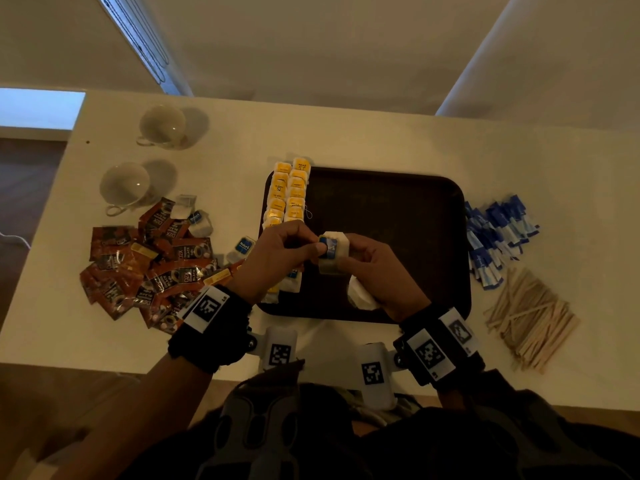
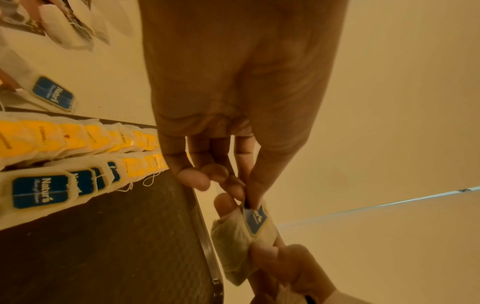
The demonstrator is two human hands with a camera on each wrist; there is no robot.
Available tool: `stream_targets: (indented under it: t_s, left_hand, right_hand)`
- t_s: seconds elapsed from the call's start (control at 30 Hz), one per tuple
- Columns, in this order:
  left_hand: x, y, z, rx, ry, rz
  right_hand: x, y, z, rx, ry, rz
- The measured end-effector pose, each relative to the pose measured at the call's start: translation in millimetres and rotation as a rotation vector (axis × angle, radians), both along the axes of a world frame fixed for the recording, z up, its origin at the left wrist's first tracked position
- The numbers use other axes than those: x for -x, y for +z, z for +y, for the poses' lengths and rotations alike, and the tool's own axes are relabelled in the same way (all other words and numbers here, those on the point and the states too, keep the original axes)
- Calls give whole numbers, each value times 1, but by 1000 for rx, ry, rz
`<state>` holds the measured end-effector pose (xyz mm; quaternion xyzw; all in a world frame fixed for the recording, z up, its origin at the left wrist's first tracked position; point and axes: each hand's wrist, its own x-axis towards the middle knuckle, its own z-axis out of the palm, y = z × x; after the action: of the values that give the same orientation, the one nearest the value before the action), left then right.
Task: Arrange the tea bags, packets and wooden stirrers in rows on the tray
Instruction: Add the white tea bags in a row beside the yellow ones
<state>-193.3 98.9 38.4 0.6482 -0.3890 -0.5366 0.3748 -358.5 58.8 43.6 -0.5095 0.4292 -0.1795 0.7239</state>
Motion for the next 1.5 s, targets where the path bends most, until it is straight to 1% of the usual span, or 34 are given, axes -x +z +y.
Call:
stream_targets:
  t_s: [0.13, 0.3, 0.4, 0.67, 0.8, 1.0, 1.07, 1.2, 1.27, 1.4, 1.5]
  left_hand:
    - [-5, 1, -2, -3, -24, -2]
    - [-13, 5, -4, 7, -93, -44]
    - [-14, 7, -7, 8, -119, -56]
    - [-12, 1, -8, 3, -152, -222]
    - [-12, 5, -8, -5, -155, -242]
    - [-13, 10, -6, -51, -191, -163]
    - [-12, 9, -6, -73, -181, -98]
    - [-10, 3, -1, -127, -85, 88]
    - [-11, 0, 1, -138, -57, 153]
    - [-8, -4, 6, -136, -8, 185]
    - [-2, -8, 10, -123, 80, 180]
  right_hand:
    - [0, -2, 0, -12, 17, -28]
    - [1, -1, 0, -30, 42, -61]
    - [1, -2, 0, 3, 51, -55]
    - [0, -8, 0, 38, 25, -34]
    - [1, -5, -1, 25, 51, -61]
    - [2, -4, -1, -3, 82, -91]
    - [0, -5, -1, 2, 78, -80]
    - [0, -6, -1, 0, 60, -83]
    - [1, -6, 0, -13, 51, -82]
    - [0, -10, 1, 33, 60, 4]
    - [-3, -14, 3, 85, 63, 100]
